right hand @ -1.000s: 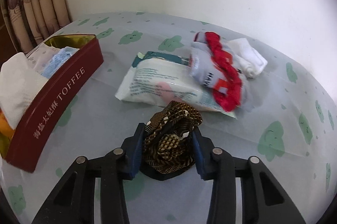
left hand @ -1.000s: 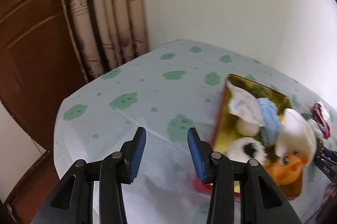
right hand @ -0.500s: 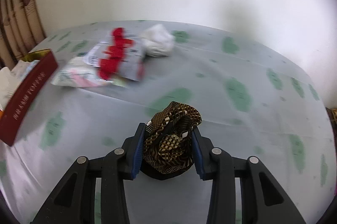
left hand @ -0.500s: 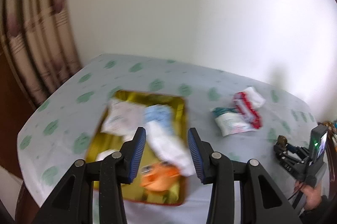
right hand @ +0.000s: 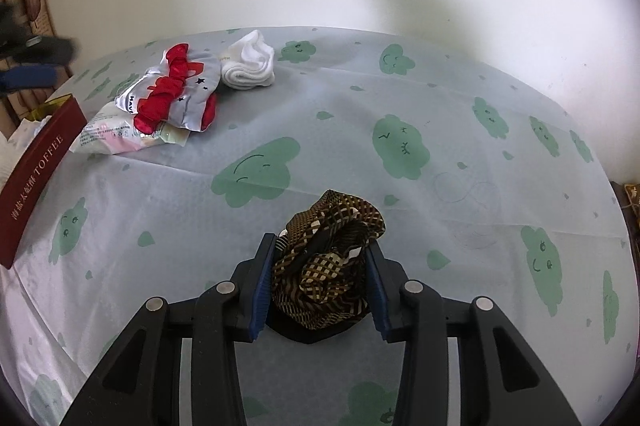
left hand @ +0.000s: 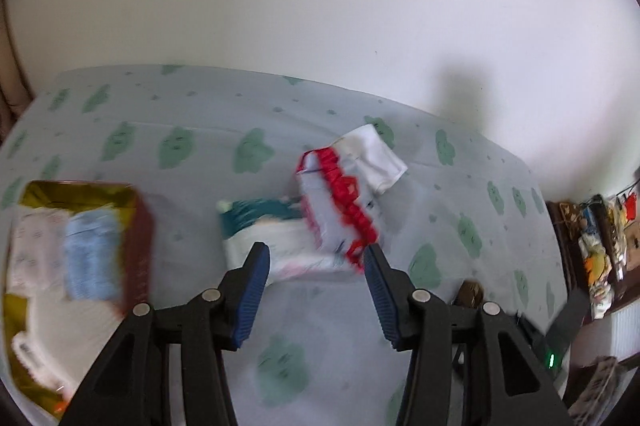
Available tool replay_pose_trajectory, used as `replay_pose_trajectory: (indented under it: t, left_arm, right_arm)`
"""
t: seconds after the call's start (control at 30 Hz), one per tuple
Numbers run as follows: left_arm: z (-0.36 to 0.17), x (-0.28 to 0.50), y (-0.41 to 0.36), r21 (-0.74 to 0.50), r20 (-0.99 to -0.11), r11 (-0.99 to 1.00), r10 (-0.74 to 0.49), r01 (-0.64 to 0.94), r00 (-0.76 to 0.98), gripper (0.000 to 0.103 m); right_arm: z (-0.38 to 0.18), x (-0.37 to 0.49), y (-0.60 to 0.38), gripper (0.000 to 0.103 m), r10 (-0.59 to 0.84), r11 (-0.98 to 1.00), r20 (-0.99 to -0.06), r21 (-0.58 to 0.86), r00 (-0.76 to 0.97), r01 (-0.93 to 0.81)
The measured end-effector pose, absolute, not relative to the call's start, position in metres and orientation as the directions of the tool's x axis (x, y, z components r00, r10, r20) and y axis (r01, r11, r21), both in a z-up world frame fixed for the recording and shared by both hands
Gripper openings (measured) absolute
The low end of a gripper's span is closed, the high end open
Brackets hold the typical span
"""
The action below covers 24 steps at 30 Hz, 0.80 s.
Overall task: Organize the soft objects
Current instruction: 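Grasp the red-and-white sock pack with the left gripper while the right holds the brown pouch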
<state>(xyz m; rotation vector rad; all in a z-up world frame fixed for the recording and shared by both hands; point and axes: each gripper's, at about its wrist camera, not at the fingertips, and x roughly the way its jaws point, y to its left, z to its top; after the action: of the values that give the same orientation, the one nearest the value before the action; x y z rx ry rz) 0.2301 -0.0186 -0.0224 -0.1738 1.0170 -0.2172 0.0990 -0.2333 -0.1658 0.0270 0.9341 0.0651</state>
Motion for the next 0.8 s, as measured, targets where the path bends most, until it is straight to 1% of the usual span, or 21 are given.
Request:
replay_pose_trajectory:
  t: [0.13,0.4,0.67,0.8]
  left_arm:
    - [-0.042,0.260,-0.039,-0.284,-0.840,0.955,-0.292,0.088,0.457,0.050]
    - [-0.071,0.293,-0.050,-0.291,-0.867,0.956,-0.276,0.028,0.415,0.050]
    - [-0.088,0.311,-0.054,-0.247,-0.873,0.969,-0.227,0.009,0.431,0.050]
    - [-0.093,0.316,-0.064,-0.171,-0.875,0.984,-0.174,0.048,0.452,0.051]
  right_arm:
    - [-0.167,0.101,-0.235,0.039,0.078,0.997,-0.804,0.063,0.590,-0.046]
    - [-0.167,0.100,-0.237,0.040,0.092,0.996,-0.803,0.079,0.589,-0.048]
    - [-0.168,0.100,-0.240,0.041,0.110,0.994,-0.801,0.101,0.588,-0.049]
    - [-0.168,0.100,-0.241,0.041,0.119,0.993,-0.800,0.112,0.588,-0.049]
